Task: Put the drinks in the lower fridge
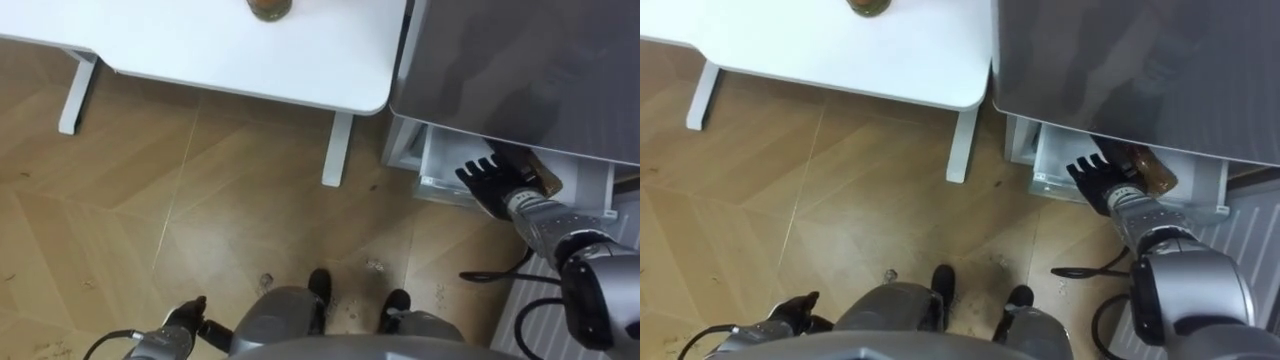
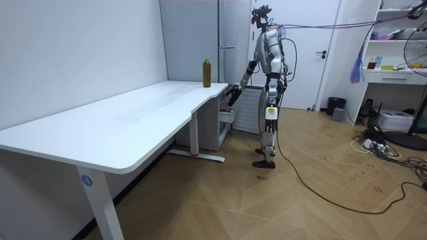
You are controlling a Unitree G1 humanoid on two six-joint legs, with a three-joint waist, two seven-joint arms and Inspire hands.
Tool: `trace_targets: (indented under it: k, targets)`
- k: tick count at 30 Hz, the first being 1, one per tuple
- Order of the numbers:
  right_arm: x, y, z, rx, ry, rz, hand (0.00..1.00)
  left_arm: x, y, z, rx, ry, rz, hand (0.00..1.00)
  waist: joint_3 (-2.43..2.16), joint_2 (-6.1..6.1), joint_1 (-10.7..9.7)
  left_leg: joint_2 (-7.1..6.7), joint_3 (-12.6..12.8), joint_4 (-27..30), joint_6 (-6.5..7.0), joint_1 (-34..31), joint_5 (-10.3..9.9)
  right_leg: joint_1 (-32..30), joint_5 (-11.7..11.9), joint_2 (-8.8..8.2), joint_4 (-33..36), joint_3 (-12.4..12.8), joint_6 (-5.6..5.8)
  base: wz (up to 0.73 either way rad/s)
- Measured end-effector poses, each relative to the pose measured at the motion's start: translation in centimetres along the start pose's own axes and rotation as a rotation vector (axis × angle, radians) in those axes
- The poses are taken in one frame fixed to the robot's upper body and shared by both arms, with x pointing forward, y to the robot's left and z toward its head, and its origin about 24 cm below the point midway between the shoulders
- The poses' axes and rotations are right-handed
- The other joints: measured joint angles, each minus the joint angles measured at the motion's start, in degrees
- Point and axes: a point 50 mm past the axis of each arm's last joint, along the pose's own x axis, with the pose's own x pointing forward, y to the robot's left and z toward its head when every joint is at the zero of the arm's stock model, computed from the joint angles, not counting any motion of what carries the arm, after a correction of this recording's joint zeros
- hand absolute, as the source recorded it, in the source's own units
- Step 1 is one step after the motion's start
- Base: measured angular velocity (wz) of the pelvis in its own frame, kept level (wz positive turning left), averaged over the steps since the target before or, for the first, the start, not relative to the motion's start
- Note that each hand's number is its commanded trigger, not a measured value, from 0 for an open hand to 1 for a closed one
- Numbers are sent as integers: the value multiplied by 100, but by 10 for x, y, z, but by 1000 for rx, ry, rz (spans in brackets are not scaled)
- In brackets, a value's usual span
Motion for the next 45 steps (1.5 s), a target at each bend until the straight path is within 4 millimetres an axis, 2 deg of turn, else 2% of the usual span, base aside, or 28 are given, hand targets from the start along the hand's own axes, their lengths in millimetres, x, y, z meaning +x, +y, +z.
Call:
trace_targets:
  k: [7, 9, 12, 13, 16, 24, 26, 31, 36, 38, 40, 41, 45]
  targets:
    - [-2, -10, -3, -7, 15, -10, 0, 0, -1, -4, 3, 11, 8, 0, -21, 21, -87, 3, 23, -19, -2, 223, -2, 237, 0, 1, -13, -26, 0, 2]
    - [-3, -14, -5, 9, 14, 3, 0, -1, -1, -6, -6, 16, 5, 0, -41, 24, -142, 2, 22, -27, -2, 266, -3, 285, 0, 1, -15, -29, 0, 0]
    - [-8, -31, -9, 24, 20, -12, 0, -1, -1, -9, -4, 20, 6, 0, -114, 0, -144, 0, 44, -79, -3, 348, -3, 344, 0, 5, -26, -7, 0, -2]
    - [-9, -36, -11, 25, 24, -23, 0, -1, -1, -10, -2, 22, 5, 0, -155, -13, -142, 1, 51, -80, -4, 360, -2, 348, 0, 7, -29, 1, 0, -4]
    - [-13, -49, -13, 18, 23, -48, 0, -1, -1, -11, -15, 21, 8, 0, -195, -32, -152, 5, 70, -99, -4, 487, -2, 481, 5, 18, -94, 14, 4, -4]
    - [-23, -75, -20, 4, 38, -113, 0, -1, 5, -13, -78, 7, 40, 0, -175, -56, -242, -4, 63, -266, -6, 856, -4, 899, 41, 49, -344, -11, 27, 2]
    - [-27, -88, -28, -14, 51, -132, 0, -2, 5, -16, -80, 14, 58, 0, -149, -98, -284, -3, 86, -342, -8, 938, -2, 965, 45, 62, -413, 11, 34, -2]
    - [-42, -119, -53, -28, 121, -207, 0, -3, 1, -19, -107, 13, 64, 0, -137, -198, -319, 1, 168, -458, -11, 1041, -4, 1019, 48, 74, -493, 76, 41, -8]
    - [-52, -135, -66, -92, 167, -249, 0, -3, 2, -14, -117, -34, 93, 0, -156, -248, -440, 4, 233, -580, -14, 1165, -7, 1042, 49, 76, -490, 149, 42, -11]
    - [-54, -138, -70, -152, 198, -260, 0, -3, 3, -14, -120, -39, 115, 0, -153, -278, -440, 28, 382, -633, -21, 1284, -16, 1072, 50, 91, -489, 304, 43, -30]
    - [-56, -141, -74, -223, 237, -268, 0, -3, 4, -13, -122, -45, 129, 0, -155, -295, -471, 32, 384, -655, -27, 1343, -24, 1123, 50, 98, -488, 313, 43, -9]
    - [-58, -145, -77, -263, 261, -275, 0, -3, 5, -12, -125, -57, 135, 0, -177, -322, -477, 35, 383, -663, -29, 1357, -25, 1130, 50, 102, -488, 320, 43, 0]
    - [-64, -152, -81, -362, 316, -292, 0, -3, 5, -11, -123, -64, 146, 0, -169, -355, -483, 49, 381, -685, -44, 1450, -53, 1212, 50, 128, -490, 422, 43, -7]
